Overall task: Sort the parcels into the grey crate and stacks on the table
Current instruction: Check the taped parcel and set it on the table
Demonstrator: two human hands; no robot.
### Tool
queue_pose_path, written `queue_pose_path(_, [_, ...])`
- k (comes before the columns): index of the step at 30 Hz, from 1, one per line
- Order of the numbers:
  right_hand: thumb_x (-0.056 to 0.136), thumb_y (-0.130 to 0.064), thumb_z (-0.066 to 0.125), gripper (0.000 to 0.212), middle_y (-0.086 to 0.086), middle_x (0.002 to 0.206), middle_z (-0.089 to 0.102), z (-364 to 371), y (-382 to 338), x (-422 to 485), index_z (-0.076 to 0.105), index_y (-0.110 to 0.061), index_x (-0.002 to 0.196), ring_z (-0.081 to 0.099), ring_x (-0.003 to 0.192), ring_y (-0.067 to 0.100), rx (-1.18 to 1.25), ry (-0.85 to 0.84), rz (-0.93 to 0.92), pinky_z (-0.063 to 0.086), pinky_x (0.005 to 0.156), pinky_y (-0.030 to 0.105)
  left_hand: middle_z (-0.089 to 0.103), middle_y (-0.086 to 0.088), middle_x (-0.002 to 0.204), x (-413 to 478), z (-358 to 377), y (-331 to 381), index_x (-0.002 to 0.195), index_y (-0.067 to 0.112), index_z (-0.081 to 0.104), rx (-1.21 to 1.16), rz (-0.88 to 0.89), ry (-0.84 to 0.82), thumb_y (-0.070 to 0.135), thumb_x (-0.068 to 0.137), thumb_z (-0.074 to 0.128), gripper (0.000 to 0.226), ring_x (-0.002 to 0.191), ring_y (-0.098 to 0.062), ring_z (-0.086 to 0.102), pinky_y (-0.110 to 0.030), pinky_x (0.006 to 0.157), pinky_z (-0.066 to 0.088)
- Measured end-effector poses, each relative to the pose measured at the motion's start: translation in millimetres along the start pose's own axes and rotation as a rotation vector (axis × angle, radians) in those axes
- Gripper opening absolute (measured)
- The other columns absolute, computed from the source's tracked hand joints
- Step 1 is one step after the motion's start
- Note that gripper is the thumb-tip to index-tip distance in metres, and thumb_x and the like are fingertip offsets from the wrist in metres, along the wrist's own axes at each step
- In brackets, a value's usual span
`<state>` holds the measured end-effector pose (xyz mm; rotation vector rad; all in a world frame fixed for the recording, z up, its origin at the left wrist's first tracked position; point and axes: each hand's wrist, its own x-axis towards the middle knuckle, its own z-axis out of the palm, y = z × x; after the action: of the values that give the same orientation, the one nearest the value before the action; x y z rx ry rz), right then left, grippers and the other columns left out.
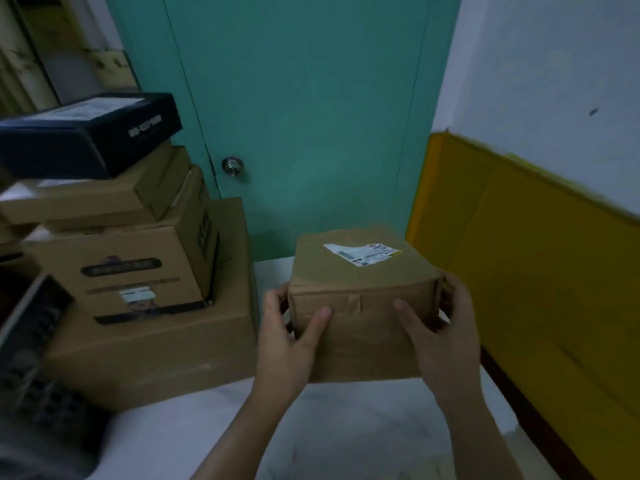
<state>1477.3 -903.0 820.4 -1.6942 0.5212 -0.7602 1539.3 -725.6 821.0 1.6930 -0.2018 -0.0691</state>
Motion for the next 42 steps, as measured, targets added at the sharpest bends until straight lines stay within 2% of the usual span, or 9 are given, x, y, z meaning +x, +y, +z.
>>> queue_pose_path(5, [0.070,-0.054,0.066,0.075,-0.012,0.121,0.045,9.1,-14.6,-51.9,0.047,-0.030,0.138,0.045,0.109,0.002,-0.122,-0.015,-0.033,0.041,0.089,0.021,0.065,0.015,0.103,-49.2,-37.3,-3.8,0.104,0.035,0.050,0.044,-0.028,0.104,0.050,0.076,0.067,0.036,0.090,0.009,0.063,-0.009,0.068,0.049])
queue_pose_path(7, [0.072,-0.057,0.064,0.082,-0.010,0.121,0.044,16.6,-13.5,-65.0,0.044,-0.024,0.145,0.046,0.110,0.007,-0.222,-0.085,0.015,0.041,0.092,0.026,0.067,0.013,0.099,-60.6,-51.0,-12.2,0.099,0.033,0.051,0.088,-0.046,0.138,0.047,0.082,0.068,0.028,0.086,0.006,0.063,-0.014,0.068,0.049])
queue_pose_path(11, [0.084,-0.056,0.064,0.080,0.003,0.142,0.045,29.3,-8.1,-77.0,0.036,-0.024,0.151,0.047,0.126,0.024,-0.389,-0.222,0.114,0.040,0.102,0.041,0.066,0.005,0.101,-66.2,-69.6,-31.2,0.096,0.032,0.053,0.186,-0.131,0.154,0.052,0.088,0.065,0.025,0.092,-0.009,0.064,-0.041,0.083,0.055])
queue_pose_path(14, [0.085,-0.057,0.063,0.084,0.004,0.150,0.041,33.5,-5.9,-73.9,0.029,-0.025,0.155,0.043,0.133,0.027,-0.454,-0.317,0.167,0.037,0.108,0.045,0.065,0.003,0.105,-63.0,-76.9,-35.6,0.100,0.028,0.053,0.186,-0.212,0.122,0.056,0.088,0.063,0.032,0.096,-0.015,0.064,-0.046,0.085,0.055])
queue_pose_path(20, [0.086,-0.047,0.070,0.069,0.001,0.136,0.056,45.4,12.2,-75.5,0.045,-0.023,0.146,0.056,0.114,0.021,-0.394,-0.425,0.249,0.046,0.097,0.038,0.061,0.007,0.110,-58.2,-91.2,-50.1,0.110,0.030,0.051,0.162,-0.360,0.110,0.049,0.091,0.065,0.031,0.095,-0.011,0.060,-0.034,0.083,0.049])
queue_pose_path(23, [0.089,-0.047,0.066,0.065,0.001,0.138,0.056,55.1,25.2,-82.1,0.046,-0.023,0.145,0.056,0.117,0.020,-0.382,-0.450,0.263,0.045,0.097,0.034,0.059,0.002,0.123,-61.0,-95.9,-62.1,0.121,0.032,0.049,0.137,-0.408,0.114,0.048,0.091,0.065,0.038,0.107,-0.018,0.060,-0.038,0.090,0.051])
queue_pose_path(27, [0.089,-0.050,0.065,0.068,0.003,0.140,0.055,64.8,31.4,-79.5,0.044,-0.021,0.147,0.054,0.121,0.023,-0.400,-0.434,0.270,0.043,0.097,0.034,0.058,0.002,0.129,-58.0,-97.8,-68.7,0.134,0.030,0.050,0.146,-0.391,0.128,0.051,0.090,0.063,0.051,0.109,-0.016,0.059,-0.031,0.087,0.046])
queue_pose_path(37, [0.088,-0.057,0.061,0.062,-0.004,0.133,0.059,75.1,38.3,-67.5,0.050,-0.029,0.142,0.056,0.120,0.019,-0.314,-0.493,0.325,0.045,0.101,0.037,0.057,0.007,0.117,-42.9,-99.9,-76.5,0.139,0.026,0.050,0.177,-0.434,0.166,0.054,0.091,0.061,0.056,0.100,-0.014,0.057,-0.029,0.085,0.042])
queue_pose_path(42, [0.092,-0.054,0.057,0.055,-0.006,0.132,0.058,74.3,40.9,-67.0,0.052,-0.028,0.141,0.054,0.123,0.019,-0.307,-0.512,0.319,0.041,0.100,0.033,0.059,0.005,0.122,-43.2,-100.1,-79.0,0.143,0.026,0.049,0.212,-0.428,0.153,0.056,0.093,0.056,0.059,0.099,-0.014,0.057,-0.029,0.085,0.042])
